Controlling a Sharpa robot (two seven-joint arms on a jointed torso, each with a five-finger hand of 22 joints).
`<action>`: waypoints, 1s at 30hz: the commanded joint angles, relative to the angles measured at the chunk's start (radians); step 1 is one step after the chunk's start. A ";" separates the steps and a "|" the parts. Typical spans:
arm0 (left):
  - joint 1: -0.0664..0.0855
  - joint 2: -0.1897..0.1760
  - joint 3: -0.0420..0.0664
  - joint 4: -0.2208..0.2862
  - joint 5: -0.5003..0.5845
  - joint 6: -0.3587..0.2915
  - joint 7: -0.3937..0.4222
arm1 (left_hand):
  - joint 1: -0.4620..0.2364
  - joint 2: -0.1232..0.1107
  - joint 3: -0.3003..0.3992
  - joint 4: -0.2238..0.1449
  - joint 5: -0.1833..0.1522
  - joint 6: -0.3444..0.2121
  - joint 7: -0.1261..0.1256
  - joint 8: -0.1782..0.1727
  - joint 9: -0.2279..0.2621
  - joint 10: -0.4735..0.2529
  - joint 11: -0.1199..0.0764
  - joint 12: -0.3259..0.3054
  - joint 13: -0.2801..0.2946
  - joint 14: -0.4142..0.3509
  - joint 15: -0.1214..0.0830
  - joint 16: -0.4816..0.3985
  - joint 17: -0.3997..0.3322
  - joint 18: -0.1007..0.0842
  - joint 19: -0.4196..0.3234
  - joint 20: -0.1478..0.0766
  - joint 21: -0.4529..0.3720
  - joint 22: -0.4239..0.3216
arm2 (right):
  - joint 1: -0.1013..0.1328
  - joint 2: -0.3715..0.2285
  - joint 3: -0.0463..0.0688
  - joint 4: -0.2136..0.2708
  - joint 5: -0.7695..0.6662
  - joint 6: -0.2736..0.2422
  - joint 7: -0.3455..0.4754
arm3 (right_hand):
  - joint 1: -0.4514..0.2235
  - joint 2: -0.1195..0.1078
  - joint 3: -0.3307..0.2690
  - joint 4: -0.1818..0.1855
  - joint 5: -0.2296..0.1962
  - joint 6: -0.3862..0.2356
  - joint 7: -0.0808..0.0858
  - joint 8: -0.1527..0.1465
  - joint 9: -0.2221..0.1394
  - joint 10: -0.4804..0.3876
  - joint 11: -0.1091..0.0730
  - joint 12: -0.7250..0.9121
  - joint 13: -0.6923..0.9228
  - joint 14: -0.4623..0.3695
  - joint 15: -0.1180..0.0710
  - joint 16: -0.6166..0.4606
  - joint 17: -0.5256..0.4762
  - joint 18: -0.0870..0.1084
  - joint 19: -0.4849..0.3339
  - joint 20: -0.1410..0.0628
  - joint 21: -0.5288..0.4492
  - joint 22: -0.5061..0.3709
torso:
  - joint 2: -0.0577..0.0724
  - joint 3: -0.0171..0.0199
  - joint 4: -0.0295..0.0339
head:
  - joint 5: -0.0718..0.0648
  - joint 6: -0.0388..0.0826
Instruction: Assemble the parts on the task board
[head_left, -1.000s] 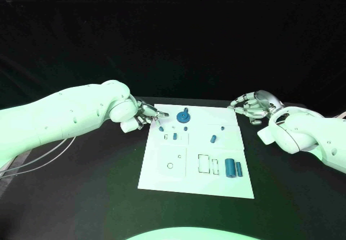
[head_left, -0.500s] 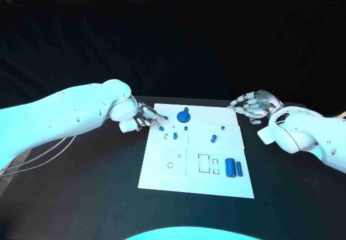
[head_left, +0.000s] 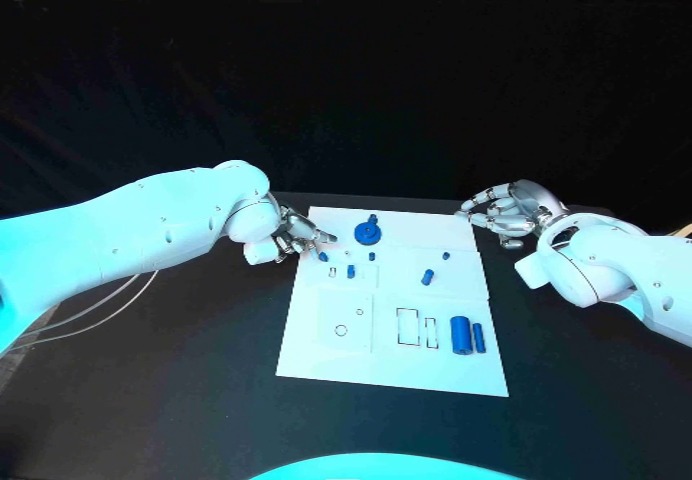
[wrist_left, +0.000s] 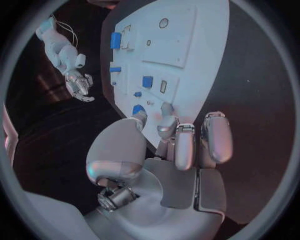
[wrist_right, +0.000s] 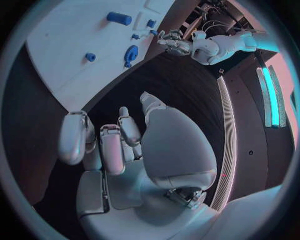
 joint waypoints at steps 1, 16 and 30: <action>0.001 0.004 -0.001 -0.005 -0.001 0.003 -0.001 | 0.002 0.016 -0.004 0.000 0.015 0.007 -0.005 0.025 0.009 0.028 -0.005 0.011 0.018 0.088 -0.014 0.015 0.203 -0.018 0.025 -0.003 0.021 0.033 | -0.001 0.001 0.000 0.000 0.001 -0.003 0.004 | -0.046 0.001 0.039 0.008 0.020 -0.009 -0.001 0.019 -0.004 -0.010 -0.007 -0.009 -0.007 0.055 -0.004 -0.016 0.072 0.018 -0.007 -0.008 -0.013 0.087 | 0.000 0.0010 -0.0002 | -0.001 -0.001; -0.001 0.013 -0.008 -0.021 -0.020 0.036 -0.008 | 0.029 0.011 0.020 -0.001 0.015 0.002 -0.005 0.026 0.012 0.029 -0.005 0.010 0.022 0.089 -0.014 0.016 0.204 -0.018 0.025 -0.004 0.022 0.035 | -0.002 0.002 0.000 -0.001 0.002 -0.007 0.007 | -0.045 0.001 0.040 0.008 0.020 -0.009 -0.001 0.019 -0.004 -0.014 -0.007 -0.012 -0.010 0.054 -0.004 -0.019 0.069 0.020 -0.010 -0.008 -0.021 0.084 | -0.001 0.0008 0.0003 | -0.001 -0.008; -0.013 0.032 -0.011 -0.040 -0.035 0.030 -0.008 | 0.035 0.008 0.028 -0.001 0.015 0.001 -0.005 0.026 0.012 0.028 -0.005 0.009 0.020 0.088 -0.014 0.015 0.202 -0.018 0.024 -0.004 0.021 0.034 | -0.003 0.005 0.000 -0.001 0.002 -0.005 0.007 | -0.045 0.001 0.040 0.008 0.020 -0.009 -0.001 0.019 -0.004 -0.014 -0.007 -0.012 -0.010 0.054 -0.004 -0.019 0.069 0.020 -0.010 -0.008 -0.021 0.084 | 0.000 0.0008 0.0000 | -0.002 -0.010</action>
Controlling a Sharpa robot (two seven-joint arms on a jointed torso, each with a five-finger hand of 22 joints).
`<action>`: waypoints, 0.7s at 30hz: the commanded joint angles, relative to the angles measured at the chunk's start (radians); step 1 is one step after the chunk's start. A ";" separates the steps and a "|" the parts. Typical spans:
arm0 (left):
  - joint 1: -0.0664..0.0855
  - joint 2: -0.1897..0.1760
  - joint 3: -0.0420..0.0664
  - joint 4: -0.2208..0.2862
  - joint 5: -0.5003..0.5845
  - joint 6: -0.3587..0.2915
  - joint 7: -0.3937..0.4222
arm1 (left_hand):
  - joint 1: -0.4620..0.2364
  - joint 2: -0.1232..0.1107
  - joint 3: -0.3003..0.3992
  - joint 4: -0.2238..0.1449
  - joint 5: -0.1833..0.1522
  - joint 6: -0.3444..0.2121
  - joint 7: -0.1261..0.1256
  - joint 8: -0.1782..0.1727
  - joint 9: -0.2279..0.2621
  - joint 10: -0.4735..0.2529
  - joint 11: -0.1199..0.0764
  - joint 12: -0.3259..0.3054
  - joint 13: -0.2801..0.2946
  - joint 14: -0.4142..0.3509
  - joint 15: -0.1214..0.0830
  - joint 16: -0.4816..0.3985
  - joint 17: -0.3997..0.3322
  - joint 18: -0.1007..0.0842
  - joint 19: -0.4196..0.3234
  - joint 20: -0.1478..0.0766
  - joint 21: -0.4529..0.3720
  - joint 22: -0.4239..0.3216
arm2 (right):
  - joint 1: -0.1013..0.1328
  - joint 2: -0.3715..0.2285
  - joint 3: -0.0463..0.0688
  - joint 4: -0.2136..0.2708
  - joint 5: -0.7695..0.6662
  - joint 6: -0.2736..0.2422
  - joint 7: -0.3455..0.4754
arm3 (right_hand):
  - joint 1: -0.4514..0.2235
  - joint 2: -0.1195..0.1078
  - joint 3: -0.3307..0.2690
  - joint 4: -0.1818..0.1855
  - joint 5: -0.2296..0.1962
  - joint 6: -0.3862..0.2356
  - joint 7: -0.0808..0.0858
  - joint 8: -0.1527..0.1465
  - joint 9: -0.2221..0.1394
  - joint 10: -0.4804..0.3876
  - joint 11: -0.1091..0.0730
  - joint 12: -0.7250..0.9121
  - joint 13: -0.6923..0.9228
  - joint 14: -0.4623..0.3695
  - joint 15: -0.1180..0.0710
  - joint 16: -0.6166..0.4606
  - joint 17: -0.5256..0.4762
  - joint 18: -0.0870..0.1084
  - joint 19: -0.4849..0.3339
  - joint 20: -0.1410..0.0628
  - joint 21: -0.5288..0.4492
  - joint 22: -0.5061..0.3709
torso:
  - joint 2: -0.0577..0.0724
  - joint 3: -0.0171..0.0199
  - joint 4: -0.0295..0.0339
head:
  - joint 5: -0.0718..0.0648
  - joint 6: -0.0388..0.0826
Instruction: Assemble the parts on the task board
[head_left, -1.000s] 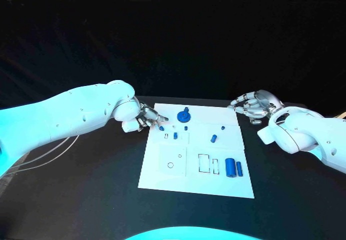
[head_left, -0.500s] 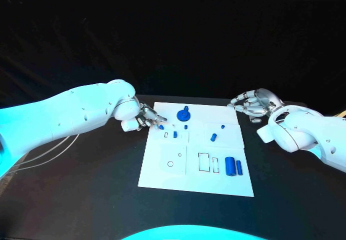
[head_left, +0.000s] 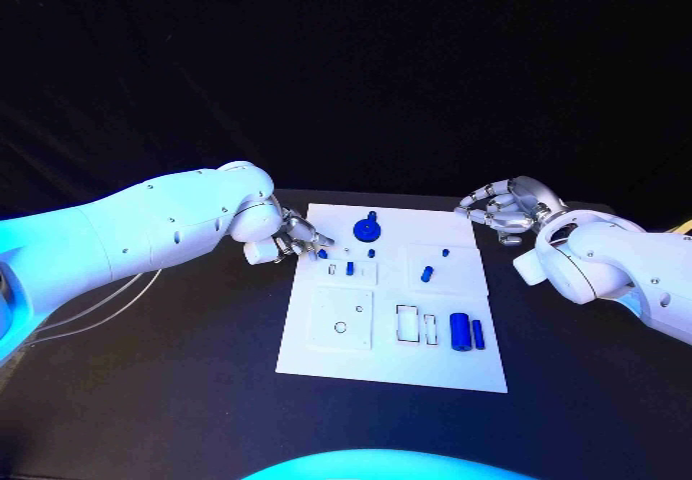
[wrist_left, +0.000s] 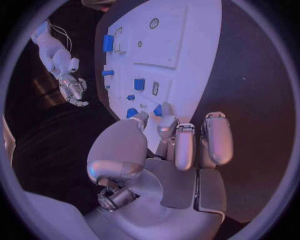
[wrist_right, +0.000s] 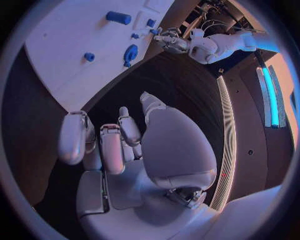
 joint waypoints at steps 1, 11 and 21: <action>-0.002 0.005 0.000 -0.004 -0.003 0.001 0.000 | 0.023 -0.007 0.030 -0.002 0.015 0.001 -0.005 0.026 0.012 0.028 -0.005 0.009 0.019 0.088 -0.014 0.015 0.203 -0.018 0.007 -0.004 0.022 0.034 | -0.001 0.001 0.000 0.000 -0.001 0.002 0.002 | -0.045 0.001 0.040 0.008 0.020 -0.009 -0.001 0.019 -0.004 -0.013 -0.007 -0.012 -0.006 0.054 -0.004 -0.007 0.069 0.020 -0.010 -0.008 -0.020 0.084 | -0.001 0.0001 0.0005 | -0.001 -0.001; -0.007 0.008 -0.003 -0.009 -0.008 0.001 0.002 | 0.029 -0.009 0.036 -0.002 0.015 0.000 -0.005 0.026 0.012 0.028 -0.005 0.009 0.020 0.088 -0.014 0.015 0.203 -0.018 0.007 -0.004 0.022 0.035 | -0.001 0.002 0.000 0.001 -0.001 0.002 0.002 | -0.045 0.001 0.041 0.007 0.021 -0.010 -0.001 0.019 -0.004 -0.011 -0.007 -0.009 -0.003 0.054 -0.003 -0.007 0.071 0.019 -0.008 -0.008 -0.017 0.086 | 0.000 0.0003 0.0006 | -0.002 -0.002; -0.009 0.012 -0.003 -0.010 -0.009 -0.013 0.013 | 0.057 -0.015 0.074 -0.003 0.015 -0.002 -0.005 0.026 0.013 0.029 -0.005 0.008 0.023 0.088 -0.014 0.015 0.204 -0.018 0.007 -0.004 0.022 0.035 | -0.002 0.003 0.000 0.001 -0.001 0.004 0.002 | -0.045 0.001 0.041 0.007 0.021 -0.010 -0.001 0.019 -0.004 -0.011 -0.007 -0.009 -0.003 0.054 -0.003 -0.007 0.071 0.019 -0.008 -0.008 -0.017 0.086 | -0.001 0.0004 0.0006 | -0.003 -0.003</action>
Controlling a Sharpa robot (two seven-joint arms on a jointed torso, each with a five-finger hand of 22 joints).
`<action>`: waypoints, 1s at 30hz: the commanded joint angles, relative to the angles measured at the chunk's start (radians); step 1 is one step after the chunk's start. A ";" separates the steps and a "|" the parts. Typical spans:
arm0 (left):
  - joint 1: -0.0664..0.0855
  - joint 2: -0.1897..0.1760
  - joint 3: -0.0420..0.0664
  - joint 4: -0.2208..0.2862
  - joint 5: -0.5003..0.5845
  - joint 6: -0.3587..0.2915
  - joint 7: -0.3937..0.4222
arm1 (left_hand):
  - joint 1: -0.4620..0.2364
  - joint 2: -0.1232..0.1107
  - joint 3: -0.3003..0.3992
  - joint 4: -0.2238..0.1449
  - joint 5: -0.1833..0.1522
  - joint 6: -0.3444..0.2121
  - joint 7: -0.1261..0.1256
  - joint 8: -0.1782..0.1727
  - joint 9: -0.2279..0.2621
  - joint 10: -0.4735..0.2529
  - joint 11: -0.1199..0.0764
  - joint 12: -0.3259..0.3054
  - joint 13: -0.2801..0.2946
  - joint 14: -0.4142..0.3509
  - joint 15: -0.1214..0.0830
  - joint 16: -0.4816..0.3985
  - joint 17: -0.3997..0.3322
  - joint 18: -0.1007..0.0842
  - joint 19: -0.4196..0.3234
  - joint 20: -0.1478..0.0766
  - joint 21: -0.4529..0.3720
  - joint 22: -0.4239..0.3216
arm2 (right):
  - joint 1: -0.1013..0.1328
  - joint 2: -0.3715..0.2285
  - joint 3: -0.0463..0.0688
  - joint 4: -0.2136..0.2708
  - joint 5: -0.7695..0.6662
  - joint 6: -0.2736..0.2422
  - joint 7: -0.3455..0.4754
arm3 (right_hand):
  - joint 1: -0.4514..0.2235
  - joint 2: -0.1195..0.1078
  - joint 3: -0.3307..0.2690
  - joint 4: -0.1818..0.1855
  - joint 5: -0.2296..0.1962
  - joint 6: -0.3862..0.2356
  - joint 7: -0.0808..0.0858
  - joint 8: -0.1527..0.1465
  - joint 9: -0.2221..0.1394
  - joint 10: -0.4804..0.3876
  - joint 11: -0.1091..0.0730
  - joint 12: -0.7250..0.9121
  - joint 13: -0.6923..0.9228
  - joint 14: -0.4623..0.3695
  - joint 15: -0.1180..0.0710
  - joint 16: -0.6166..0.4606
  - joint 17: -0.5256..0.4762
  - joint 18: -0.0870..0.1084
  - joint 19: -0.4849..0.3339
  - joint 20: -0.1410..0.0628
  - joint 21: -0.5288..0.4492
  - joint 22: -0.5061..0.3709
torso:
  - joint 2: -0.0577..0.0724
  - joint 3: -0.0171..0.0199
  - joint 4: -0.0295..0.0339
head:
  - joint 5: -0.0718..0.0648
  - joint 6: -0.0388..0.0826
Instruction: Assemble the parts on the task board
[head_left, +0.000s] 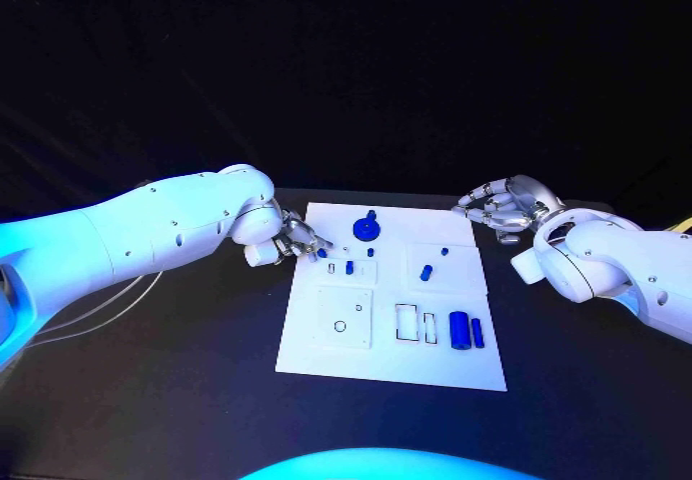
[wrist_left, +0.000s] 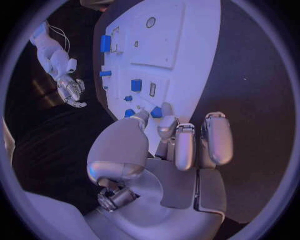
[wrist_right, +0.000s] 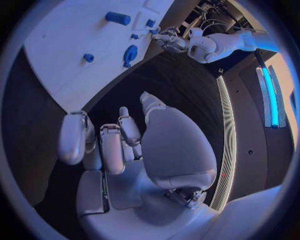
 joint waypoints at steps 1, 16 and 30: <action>-0.001 0.004 0.000 0.000 -0.001 -0.007 0.006 | 0.023 -0.002 0.072 -0.011 0.014 -0.003 -0.005 0.025 0.013 0.026 -0.009 0.007 0.019 0.088 -0.015 0.015 0.203 -0.018 0.006 -0.004 0.022 0.036 | -0.001 0.001 0.000 0.001 -0.001 0.003 0.002 | -0.045 0.001 0.041 0.007 0.021 -0.010 -0.001 0.019 -0.004 -0.011 -0.007 -0.009 -0.003 0.054 -0.003 -0.007 0.071 0.019 -0.008 -0.008 -0.017 0.086 | 0.000 0.0001 -0.0003 | 0.000 0.000; -0.007 0.012 0.000 -0.009 0.000 -0.022 0.017 | 0.059 -0.013 0.163 -0.019 0.014 -0.006 -0.006 0.025 0.015 0.025 -0.010 0.004 0.022 0.088 -0.016 0.014 0.204 -0.018 0.006 -0.005 0.023 0.037 | -0.001 0.002 0.000 0.000 -0.001 0.005 0.001 | -0.045 0.001 0.041 0.007 0.021 -0.010 -0.001 0.019 -0.004 -0.011 -0.007 -0.009 -0.003 0.054 -0.003 -0.007 0.071 0.019 -0.008 -0.008 -0.017 0.086 | 0.000 -0.0001 0.0006 | -0.002 -0.002; -0.009 0.006 0.000 -0.005 0.001 -0.017 0.029 | 0.047 -0.098 0.628 -0.202 0.014 -0.036 0.001 0.045 0.041 0.022 -0.007 -0.015 0.023 0.088 -0.013 0.011 0.203 -0.017 0.002 -0.004 0.019 0.035 | -0.002 0.002 0.000 -0.001 -0.001 0.008 0.001 | -0.044 0.001 0.042 0.007 0.021 -0.010 -0.001 0.020 -0.004 -0.010 -0.007 -0.008 -0.002 0.055 -0.003 -0.005 0.073 0.018 -0.007 -0.008 -0.015 0.087 | 0.000 -0.0003 0.0005 | -0.003 -0.001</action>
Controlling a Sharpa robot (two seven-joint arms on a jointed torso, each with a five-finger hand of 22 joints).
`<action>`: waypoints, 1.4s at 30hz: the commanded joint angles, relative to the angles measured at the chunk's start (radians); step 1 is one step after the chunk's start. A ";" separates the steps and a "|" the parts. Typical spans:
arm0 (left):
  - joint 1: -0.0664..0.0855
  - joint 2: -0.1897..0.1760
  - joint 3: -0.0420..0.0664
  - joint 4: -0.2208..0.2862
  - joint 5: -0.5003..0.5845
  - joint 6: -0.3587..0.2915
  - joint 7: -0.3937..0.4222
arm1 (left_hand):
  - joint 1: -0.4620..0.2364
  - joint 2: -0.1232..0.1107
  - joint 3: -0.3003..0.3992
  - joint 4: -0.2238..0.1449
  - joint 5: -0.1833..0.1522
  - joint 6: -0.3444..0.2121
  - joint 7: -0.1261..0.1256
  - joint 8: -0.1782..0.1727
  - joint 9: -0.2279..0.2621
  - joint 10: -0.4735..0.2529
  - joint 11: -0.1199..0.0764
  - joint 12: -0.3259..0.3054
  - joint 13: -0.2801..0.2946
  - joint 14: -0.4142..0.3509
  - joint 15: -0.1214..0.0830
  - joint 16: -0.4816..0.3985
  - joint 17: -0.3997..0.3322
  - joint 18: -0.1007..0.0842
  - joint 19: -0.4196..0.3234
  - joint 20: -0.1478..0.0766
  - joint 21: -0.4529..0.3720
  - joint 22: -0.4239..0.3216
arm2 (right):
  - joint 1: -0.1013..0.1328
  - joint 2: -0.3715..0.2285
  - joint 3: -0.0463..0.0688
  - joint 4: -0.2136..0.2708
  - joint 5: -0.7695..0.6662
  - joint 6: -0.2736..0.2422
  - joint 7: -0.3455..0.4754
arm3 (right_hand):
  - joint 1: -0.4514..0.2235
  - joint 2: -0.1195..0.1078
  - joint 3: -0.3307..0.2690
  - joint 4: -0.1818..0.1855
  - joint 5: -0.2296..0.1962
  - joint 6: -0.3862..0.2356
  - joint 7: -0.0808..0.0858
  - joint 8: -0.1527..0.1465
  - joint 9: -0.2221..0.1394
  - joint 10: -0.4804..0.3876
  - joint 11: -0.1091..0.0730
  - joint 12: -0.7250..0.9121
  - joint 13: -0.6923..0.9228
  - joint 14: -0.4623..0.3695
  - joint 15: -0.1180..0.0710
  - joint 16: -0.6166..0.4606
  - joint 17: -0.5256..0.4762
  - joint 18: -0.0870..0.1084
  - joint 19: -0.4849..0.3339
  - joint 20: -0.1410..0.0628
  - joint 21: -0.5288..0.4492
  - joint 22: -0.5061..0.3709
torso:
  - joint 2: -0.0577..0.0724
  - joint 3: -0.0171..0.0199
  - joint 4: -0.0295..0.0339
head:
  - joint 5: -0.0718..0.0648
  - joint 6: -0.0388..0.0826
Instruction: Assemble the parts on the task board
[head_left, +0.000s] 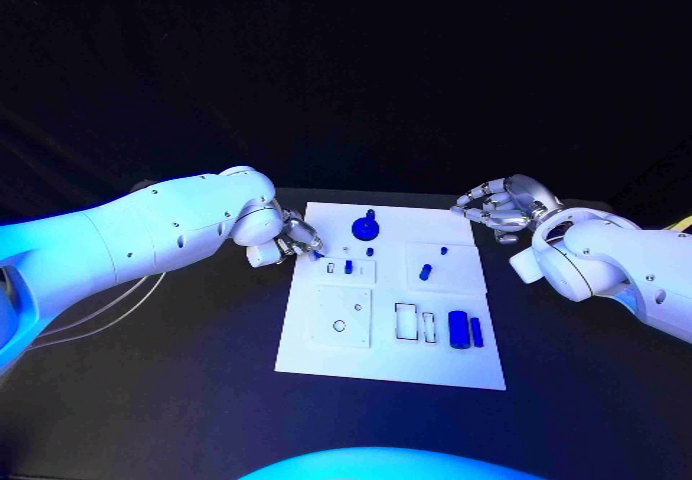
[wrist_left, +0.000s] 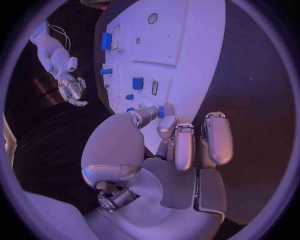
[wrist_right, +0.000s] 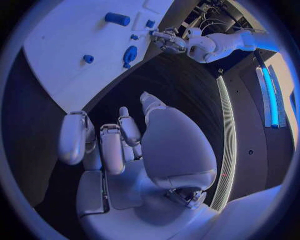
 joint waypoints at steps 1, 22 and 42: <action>-0.002 -0.002 0.000 0.004 0.001 0.004 0.006 | -0.005 0.021 0.168 -0.055 0.016 -0.018 -0.018 0.031 0.032 0.016 -0.002 -0.014 0.016 0.086 0.002 0.010 0.202 -0.017 0.002 -0.004 0.019 0.035 | -0.001 0.000 0.000 0.000 -0.001 0.004 0.001 | -0.044 0.001 0.042 0.007 0.021 -0.009 -0.001 0.020 -0.004 -0.010 -0.007 -0.008 -0.002 0.055 -0.003 -0.005 0.073 0.018 -0.007 -0.008 -0.015 0.087 | 0.000 -0.0004 0.0001 | 0.000 0.001; -0.005 -0.044 0.014 0.036 0.010 0.026 0.094 | -0.051 0.031 0.264 -0.108 0.016 -0.018 -0.015 0.045 0.044 0.019 0.002 -0.015 0.020 0.087 0.005 0.011 0.204 -0.016 -0.002 0.004 0.015 0.031 | -0.003 -0.002 0.000 0.000 -0.001 0.005 0.002 | -0.044 0.001 0.042 0.007 0.021 -0.009 -0.001 0.020 -0.004 -0.010 -0.007 -0.008 -0.002 0.055 -0.003 -0.005 0.073 0.018 -0.007 -0.008 -0.015 0.087 | -0.001 0.0007 0.0006 | 0.001 0.000; 0.004 -0.054 0.036 0.063 -0.001 0.176 0.104 | -0.168 0.039 0.254 -0.172 0.210 0.083 -0.043 0.039 0.035 0.139 -0.021 0.080 0.194 0.105 -0.007 0.045 0.264 -0.032 0.035 -0.003 0.070 0.096 | -0.003 -0.004 0.000 0.001 -0.001 0.004 0.002 | -0.044 0.001 0.042 0.007 0.021 -0.009 -0.001 0.020 -0.004 -0.010 -0.007 -0.008 -0.002 0.055 -0.003 -0.005 0.073 0.018 -0.007 -0.008 -0.015 0.087 | -0.001 0.0012 0.0001 | 0.006 -0.001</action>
